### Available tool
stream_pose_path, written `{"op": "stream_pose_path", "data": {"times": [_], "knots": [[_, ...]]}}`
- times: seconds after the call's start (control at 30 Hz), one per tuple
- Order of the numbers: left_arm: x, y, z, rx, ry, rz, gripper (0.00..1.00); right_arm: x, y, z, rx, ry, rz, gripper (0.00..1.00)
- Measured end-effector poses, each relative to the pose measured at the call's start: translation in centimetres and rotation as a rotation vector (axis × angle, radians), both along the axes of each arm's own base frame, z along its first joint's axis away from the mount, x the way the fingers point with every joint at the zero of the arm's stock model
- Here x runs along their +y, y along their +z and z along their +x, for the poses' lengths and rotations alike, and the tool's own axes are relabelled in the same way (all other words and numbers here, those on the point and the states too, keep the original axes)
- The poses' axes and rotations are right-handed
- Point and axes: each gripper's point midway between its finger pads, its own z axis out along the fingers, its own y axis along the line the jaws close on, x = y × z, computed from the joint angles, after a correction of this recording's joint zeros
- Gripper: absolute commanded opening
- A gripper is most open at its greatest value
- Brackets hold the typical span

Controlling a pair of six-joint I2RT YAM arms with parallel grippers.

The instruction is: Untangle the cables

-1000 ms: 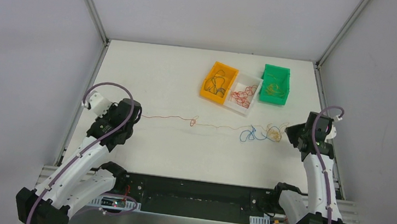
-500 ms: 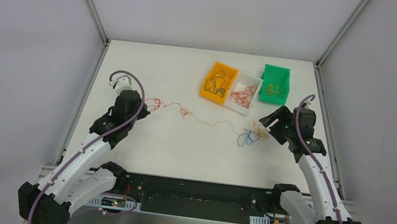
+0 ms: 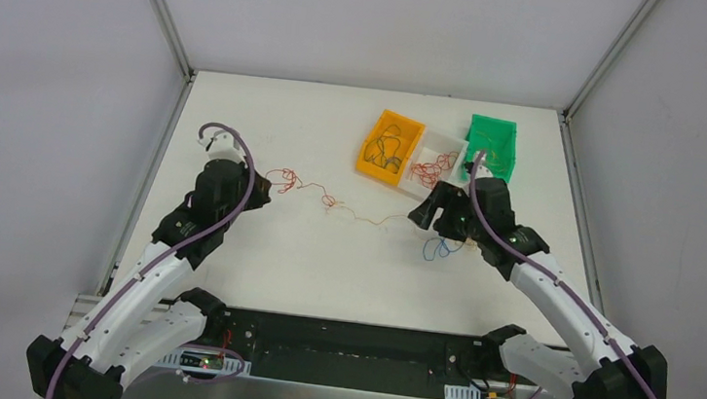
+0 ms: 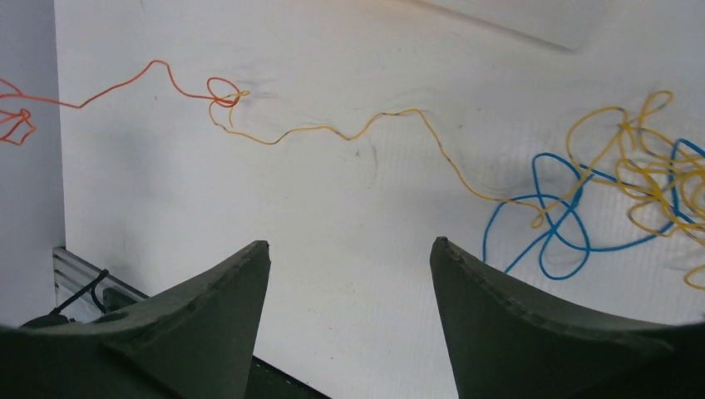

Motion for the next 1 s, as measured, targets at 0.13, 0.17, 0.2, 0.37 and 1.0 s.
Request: {"op": "stream_pose_path", "data": {"times": [0.13,0.17,0.2,0.37,1.0], "knots": [[-0.5,0.5,-0.2,-0.010,-0.033,-0.006,0.00,2.3,0.3,-0.4,-0.033,0.097,-0.009,0.75],[-0.6,0.6,-0.2,-0.012,-0.041,-0.009,0.00,2.9,0.3,-0.5,-0.042,0.119,-0.009,0.75],[-0.7,0.8,-0.2,-0.015,-0.044,-0.010,0.00,3.3,0.3,-0.6,-0.047,0.137,-0.009,0.76],[-0.8,1.7,-0.4,-0.042,-0.066,-0.013,0.00,6.0,-0.2,-0.7,-0.081,0.237,-0.002,0.76],[-1.7,5.1,-1.0,-0.117,-0.124,-0.058,0.00,15.9,-5.0,3.2,-0.203,0.530,-0.116,0.38]]}}
